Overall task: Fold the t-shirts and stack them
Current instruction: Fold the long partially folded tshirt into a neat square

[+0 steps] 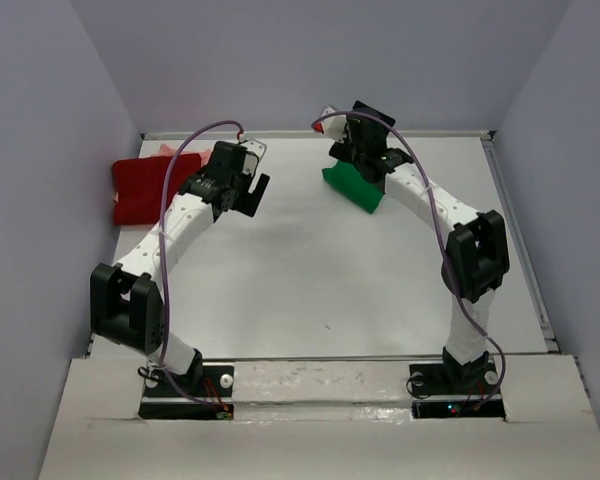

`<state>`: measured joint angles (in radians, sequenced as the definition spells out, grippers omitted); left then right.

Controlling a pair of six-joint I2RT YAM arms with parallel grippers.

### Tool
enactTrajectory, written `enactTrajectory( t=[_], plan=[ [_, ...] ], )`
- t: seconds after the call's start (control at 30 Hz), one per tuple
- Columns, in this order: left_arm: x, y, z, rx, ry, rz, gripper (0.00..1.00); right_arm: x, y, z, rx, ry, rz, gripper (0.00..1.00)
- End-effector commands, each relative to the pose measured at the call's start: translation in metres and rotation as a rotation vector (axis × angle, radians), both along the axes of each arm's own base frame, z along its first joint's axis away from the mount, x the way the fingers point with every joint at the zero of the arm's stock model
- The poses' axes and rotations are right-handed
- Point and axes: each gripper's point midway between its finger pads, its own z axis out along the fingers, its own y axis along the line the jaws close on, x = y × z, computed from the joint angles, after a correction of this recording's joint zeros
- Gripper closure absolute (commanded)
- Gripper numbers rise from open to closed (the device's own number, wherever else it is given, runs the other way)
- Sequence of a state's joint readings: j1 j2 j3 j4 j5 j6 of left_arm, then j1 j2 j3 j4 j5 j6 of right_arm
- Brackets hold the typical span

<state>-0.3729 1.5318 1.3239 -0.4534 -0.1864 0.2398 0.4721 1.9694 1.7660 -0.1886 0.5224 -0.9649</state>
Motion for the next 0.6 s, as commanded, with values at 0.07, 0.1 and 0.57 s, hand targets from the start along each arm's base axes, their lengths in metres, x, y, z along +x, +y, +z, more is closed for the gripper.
enactTrajectory(
  t=[0.07, 0.1, 0.57],
  plan=[
    [0.001, -0.002, 0.03, -0.031, -0.072, -0.02, 0.01, -0.016, 0.008, -0.048, -0.033, 0.137, 0.025, 0.0],
    [0.001, -0.002, 0.031, -0.033, -0.076, -0.021, 0.01, -0.013, 0.008, -0.053, -0.04, 0.142, 0.022, 0.0],
    [0.001, 0.005, 0.022, -0.021, -0.073, -0.016, 0.01, 0.055, 0.023, -0.097, -0.242, -0.009, -0.044, 0.0]
  ],
)
